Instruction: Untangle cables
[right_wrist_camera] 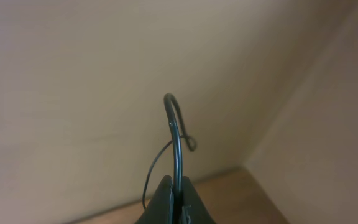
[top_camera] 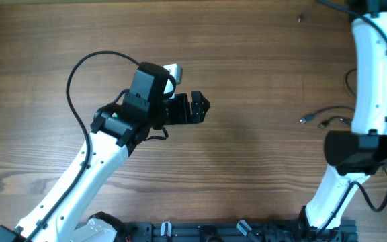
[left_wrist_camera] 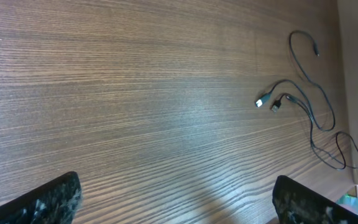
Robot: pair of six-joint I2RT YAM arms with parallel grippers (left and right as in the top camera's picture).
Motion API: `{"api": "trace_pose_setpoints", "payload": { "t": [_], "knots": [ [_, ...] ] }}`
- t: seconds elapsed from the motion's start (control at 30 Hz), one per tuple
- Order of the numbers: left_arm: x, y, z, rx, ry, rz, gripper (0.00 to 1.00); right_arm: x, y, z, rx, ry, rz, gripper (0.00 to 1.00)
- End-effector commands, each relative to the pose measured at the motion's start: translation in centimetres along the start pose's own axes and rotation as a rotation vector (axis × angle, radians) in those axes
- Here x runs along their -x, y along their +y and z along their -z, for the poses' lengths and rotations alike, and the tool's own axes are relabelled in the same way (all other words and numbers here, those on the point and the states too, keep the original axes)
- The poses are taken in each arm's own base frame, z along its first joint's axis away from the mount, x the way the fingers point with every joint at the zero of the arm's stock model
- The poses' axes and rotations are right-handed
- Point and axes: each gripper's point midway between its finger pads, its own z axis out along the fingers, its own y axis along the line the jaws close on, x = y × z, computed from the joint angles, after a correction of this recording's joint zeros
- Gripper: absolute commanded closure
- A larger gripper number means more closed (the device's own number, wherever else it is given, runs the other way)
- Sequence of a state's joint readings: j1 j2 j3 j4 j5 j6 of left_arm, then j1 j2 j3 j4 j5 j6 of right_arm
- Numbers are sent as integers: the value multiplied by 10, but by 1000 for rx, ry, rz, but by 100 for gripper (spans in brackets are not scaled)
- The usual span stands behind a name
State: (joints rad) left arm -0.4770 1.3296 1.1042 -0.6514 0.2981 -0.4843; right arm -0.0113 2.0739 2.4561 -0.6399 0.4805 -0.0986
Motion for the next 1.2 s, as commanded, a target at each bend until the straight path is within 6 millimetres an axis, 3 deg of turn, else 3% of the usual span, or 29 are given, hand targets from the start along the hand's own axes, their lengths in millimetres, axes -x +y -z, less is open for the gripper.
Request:
{"api": "trace_pose_setpoints", "payload": {
  "t": [0.0,0.23,0.53,0.67,0.73,0.9,0.93,0.97,1.0,1.17],
  "knots": [
    [0,-4,1,-15,3,-2,0,-25,-18,-21,34,73,-57,96],
    [0,-4,1,-15,3,-2,0,-87,-42,-64,45,230,-60,96],
    [0,-4,1,-15,3,-2,0,-158,-45,-103,19,378,-32,96],
    [0,-4,1,-15,3,-2,0,-210,-51,-120,4,500,-11,96],
    [0,-4,1,-15,3,-2,0,-247,-56,-127,-5,590,3,96],
    [0,-4,1,-15,3,-2,0,-300,-60,-131,-4,724,23,93],
    [0,-4,1,-15,3,-2,0,-308,-57,-131,15,745,19,69],
    [0,-4,1,-15,3,-2,0,-315,-52,-131,41,762,12,30],
    [0,-4,1,-15,3,-2,0,-318,-48,-129,67,777,5,0],
    [0,-4,1,-15,3,-2,0,-319,-36,-117,152,814,-13,0]
  ]
}}
